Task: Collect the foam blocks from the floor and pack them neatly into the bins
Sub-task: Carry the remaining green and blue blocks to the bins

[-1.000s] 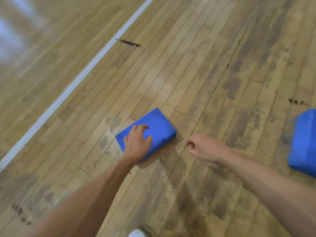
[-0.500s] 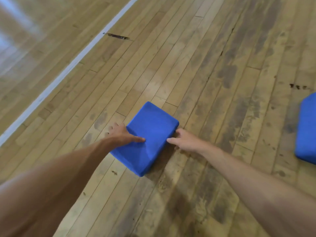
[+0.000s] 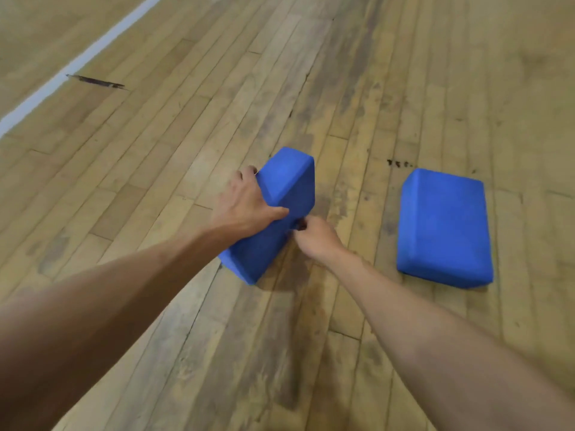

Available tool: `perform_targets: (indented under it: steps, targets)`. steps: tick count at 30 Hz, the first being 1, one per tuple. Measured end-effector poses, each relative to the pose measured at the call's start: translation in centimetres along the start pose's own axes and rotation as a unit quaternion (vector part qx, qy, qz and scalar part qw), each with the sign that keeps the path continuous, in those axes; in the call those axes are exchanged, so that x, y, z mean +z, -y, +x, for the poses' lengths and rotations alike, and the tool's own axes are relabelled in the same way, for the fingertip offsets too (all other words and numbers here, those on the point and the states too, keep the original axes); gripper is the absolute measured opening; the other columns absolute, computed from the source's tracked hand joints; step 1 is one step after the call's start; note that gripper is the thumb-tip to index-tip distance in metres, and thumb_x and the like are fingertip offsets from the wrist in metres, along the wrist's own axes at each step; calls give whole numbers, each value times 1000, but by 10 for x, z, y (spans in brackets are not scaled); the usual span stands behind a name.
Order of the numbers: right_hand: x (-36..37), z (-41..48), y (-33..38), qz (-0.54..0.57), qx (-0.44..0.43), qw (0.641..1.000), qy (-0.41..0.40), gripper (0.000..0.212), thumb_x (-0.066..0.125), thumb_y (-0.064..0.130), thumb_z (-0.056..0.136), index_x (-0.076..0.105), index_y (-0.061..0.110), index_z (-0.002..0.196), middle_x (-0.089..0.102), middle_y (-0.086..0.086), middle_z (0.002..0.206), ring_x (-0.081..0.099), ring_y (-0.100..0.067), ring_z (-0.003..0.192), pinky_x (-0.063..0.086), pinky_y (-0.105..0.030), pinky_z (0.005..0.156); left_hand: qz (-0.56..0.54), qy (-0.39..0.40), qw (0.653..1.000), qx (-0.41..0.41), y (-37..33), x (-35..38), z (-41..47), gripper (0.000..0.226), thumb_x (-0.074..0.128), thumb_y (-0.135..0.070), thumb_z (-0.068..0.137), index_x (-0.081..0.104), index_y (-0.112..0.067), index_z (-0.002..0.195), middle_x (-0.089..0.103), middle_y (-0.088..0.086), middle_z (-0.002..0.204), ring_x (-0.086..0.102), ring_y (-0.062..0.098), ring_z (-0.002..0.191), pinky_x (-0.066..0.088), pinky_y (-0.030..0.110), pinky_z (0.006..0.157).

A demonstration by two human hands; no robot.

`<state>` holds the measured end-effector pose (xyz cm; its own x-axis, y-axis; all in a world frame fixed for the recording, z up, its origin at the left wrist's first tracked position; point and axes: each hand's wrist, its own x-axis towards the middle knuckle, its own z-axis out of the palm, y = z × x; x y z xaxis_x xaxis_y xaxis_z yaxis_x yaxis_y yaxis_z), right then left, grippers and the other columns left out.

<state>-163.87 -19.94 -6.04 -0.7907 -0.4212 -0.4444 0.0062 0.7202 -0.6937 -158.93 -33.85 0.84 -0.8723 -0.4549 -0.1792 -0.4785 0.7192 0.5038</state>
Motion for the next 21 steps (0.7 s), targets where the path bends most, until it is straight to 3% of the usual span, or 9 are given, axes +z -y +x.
perform_targets:
  steps: [3,5,8,10,12,14,17,21]
  targets:
    - [-48,-11,-28,-2,0,996,-90,22,55,21,85,65,15,104,65,-4,108,61,-24,103,43,-30,74,56,15,996,69,-50,21,9,83,74,-48,69,38,-8,132,45,12,125,46,31,119,41,42,96]
    - [-80,-22,-57,-23,27,985,-169,32,58,23,86,61,17,117,54,-5,122,57,-27,109,46,-35,89,71,27,992,99,-76,37,12,79,72,-52,69,41,-11,130,46,11,124,48,31,115,42,40,92]
    - [-126,-40,-100,-107,75,933,-336,45,63,27,86,53,15,128,40,-8,128,44,-29,117,34,-38,102,127,43,978,161,-105,61,11,77,71,-53,69,44,-13,129,48,9,118,51,32,109,40,38,85]
    - [-150,-50,-128,-135,142,897,-395,59,67,35,83,45,14,134,37,-10,135,37,-32,124,28,-43,104,173,37,964,200,-118,73,12,79,70,-52,69,42,-14,131,48,9,118,51,32,110,41,40,86]
    - [-171,-55,-154,-80,262,877,-394,75,69,46,80,37,11,138,33,-13,142,32,-33,130,27,-45,105,204,34,955,213,-120,78,18,78,68,-52,69,39,-14,130,47,10,117,50,32,109,40,42,86]
    - [-184,-56,-169,41,365,867,-335,80,66,55,80,38,7,138,37,-16,144,35,-33,132,31,-42,105,178,57,964,188,-114,76,23,77,69,-50,71,37,-15,132,47,11,117,51,35,107,40,42,84]
    - [-183,-53,-167,177,344,888,-249,77,70,52,79,45,4,134,51,-13,138,51,-31,124,41,-35,99,100,98,982,125,-95,71,30,85,69,-52,74,26,-25,142,47,13,116,52,37,106,41,40,81]
    - [-160,-50,-156,224,327,890,-225,106,83,44,68,21,1,142,43,-9,141,48,-29,125,43,-37,100,109,135,979,108,-82,65,34,99,69,-63,70,13,-36,147,50,12,116,54,36,106,40,38,80]
